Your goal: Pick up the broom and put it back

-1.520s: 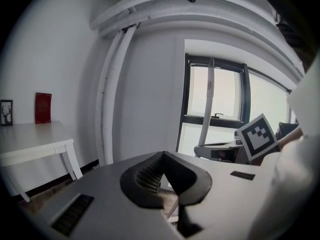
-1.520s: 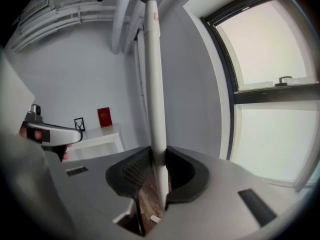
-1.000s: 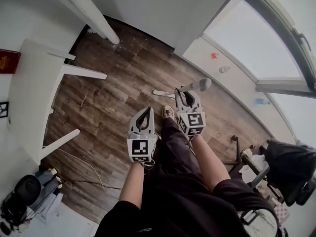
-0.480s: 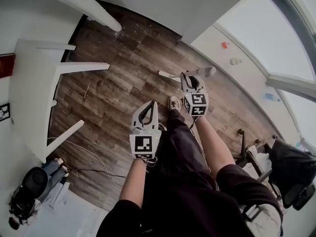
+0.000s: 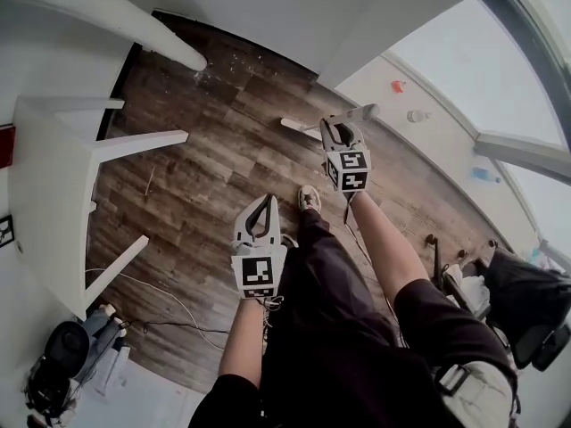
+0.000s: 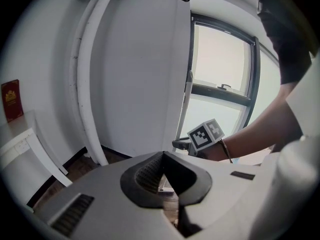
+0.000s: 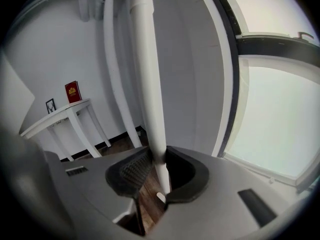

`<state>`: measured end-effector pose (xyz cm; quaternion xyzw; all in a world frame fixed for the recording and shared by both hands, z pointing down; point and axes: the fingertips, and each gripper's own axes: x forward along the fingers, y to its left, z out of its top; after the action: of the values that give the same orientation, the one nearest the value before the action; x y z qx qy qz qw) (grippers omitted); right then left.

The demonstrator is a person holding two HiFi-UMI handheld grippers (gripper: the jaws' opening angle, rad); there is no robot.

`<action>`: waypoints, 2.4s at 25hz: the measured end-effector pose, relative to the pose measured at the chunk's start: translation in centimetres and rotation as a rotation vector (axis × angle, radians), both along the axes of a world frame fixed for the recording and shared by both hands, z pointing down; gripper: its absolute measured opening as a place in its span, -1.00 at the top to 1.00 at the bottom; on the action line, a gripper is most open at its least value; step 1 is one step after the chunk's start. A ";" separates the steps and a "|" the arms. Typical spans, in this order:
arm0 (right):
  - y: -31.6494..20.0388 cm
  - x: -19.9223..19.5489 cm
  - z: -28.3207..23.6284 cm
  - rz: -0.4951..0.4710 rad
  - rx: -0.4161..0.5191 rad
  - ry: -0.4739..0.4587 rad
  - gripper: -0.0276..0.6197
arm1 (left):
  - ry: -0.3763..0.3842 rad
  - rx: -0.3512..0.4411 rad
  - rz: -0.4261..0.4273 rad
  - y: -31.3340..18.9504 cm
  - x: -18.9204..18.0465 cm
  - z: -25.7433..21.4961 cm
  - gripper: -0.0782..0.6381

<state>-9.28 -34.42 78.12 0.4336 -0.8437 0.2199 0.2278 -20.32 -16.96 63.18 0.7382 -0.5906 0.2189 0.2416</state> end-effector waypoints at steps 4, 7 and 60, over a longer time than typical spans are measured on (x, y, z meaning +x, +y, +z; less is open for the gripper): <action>-3.7 0.0 0.4 0.010 0.018 0.007 0.61 | 0.011 -0.012 0.000 -0.9 0.2 0.9 0.78; -6.4 0.2 0.7 0.027 0.026 0.019 0.61 | 0.014 -0.009 0.003 -1.6 0.3 0.9 0.78; 23.0 -1.0 -28.6 -0.098 0.381 0.019 0.85 | 0.079 0.284 0.002 13.0 2.4 -14.3 0.78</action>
<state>-10.32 -11.43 49.54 0.4292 -0.8880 0.0408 0.1603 -17.95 -3.96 48.86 0.7735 -0.6050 0.1040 0.1576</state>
